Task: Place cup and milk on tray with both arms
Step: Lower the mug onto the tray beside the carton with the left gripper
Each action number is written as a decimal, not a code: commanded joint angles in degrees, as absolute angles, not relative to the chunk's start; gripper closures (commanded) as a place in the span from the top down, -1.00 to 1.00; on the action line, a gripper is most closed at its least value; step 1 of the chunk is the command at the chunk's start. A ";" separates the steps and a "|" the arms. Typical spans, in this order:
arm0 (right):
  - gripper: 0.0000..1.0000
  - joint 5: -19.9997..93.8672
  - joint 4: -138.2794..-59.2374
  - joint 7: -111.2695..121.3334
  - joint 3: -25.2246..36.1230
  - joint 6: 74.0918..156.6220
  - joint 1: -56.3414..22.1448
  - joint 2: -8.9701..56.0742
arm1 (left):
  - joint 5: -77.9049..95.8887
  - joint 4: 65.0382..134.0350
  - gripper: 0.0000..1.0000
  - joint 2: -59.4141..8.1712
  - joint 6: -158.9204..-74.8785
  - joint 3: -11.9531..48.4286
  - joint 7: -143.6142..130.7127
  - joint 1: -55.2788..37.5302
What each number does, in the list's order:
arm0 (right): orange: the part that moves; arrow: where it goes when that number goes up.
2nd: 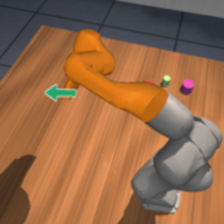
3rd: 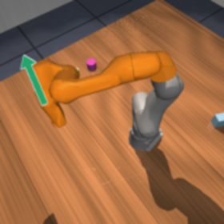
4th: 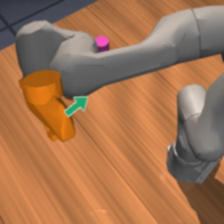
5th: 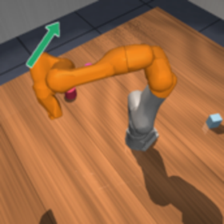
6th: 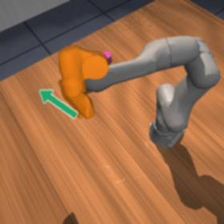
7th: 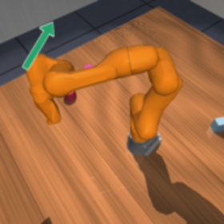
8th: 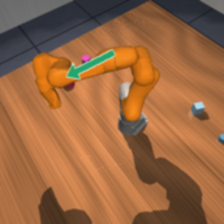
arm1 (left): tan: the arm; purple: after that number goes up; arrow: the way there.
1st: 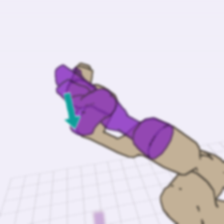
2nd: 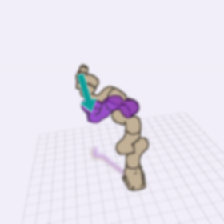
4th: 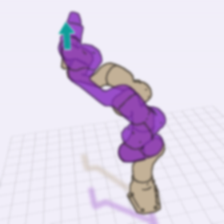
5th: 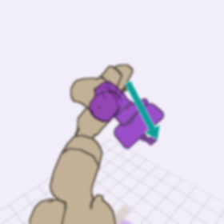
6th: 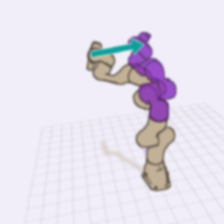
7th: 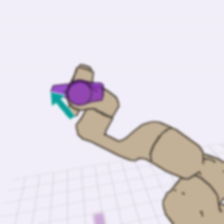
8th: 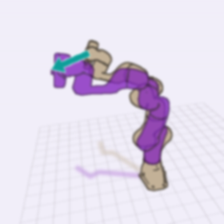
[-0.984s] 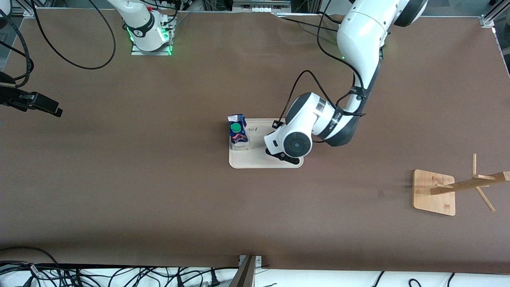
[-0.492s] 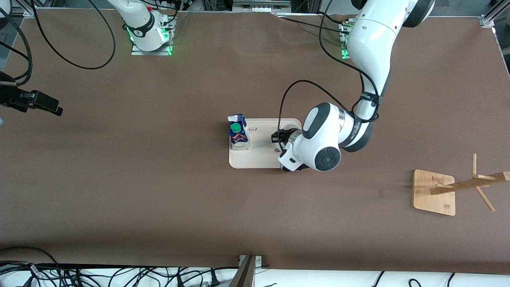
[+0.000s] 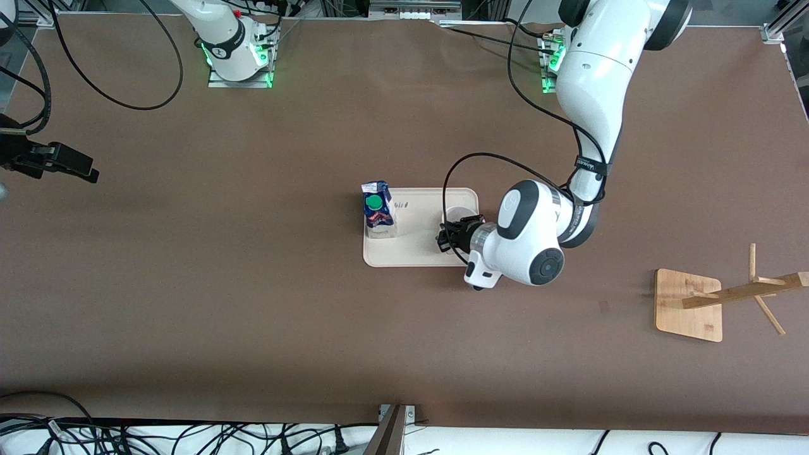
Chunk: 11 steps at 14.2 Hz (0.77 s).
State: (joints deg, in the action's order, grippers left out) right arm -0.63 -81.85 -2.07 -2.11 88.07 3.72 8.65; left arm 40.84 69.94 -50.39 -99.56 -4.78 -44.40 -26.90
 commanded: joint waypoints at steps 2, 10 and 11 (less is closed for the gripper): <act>1.00 -1.14 -82.53 -0.70 -2.64 87.71 4.57 7.82 | 45.51 70.92 -1.00 -49.75 -98.09 -5.36 -49.39 -27.16; 1.00 -0.79 -82.53 -0.53 -2.64 87.10 4.57 7.82 | 45.62 73.74 -1.00 -49.92 -96.07 -5.36 -49.04 -27.25; 1.00 -0.88 -82.53 -0.53 -2.64 87.10 4.57 7.82 | 45.62 73.74 -1.00 -49.92 -95.98 -5.36 -49.04 -27.25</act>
State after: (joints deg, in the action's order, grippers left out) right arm -0.63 -81.85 -1.53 -2.11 87.60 3.74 8.65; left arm 44.74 72.75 -50.69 -96.91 -4.95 -48.89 -26.99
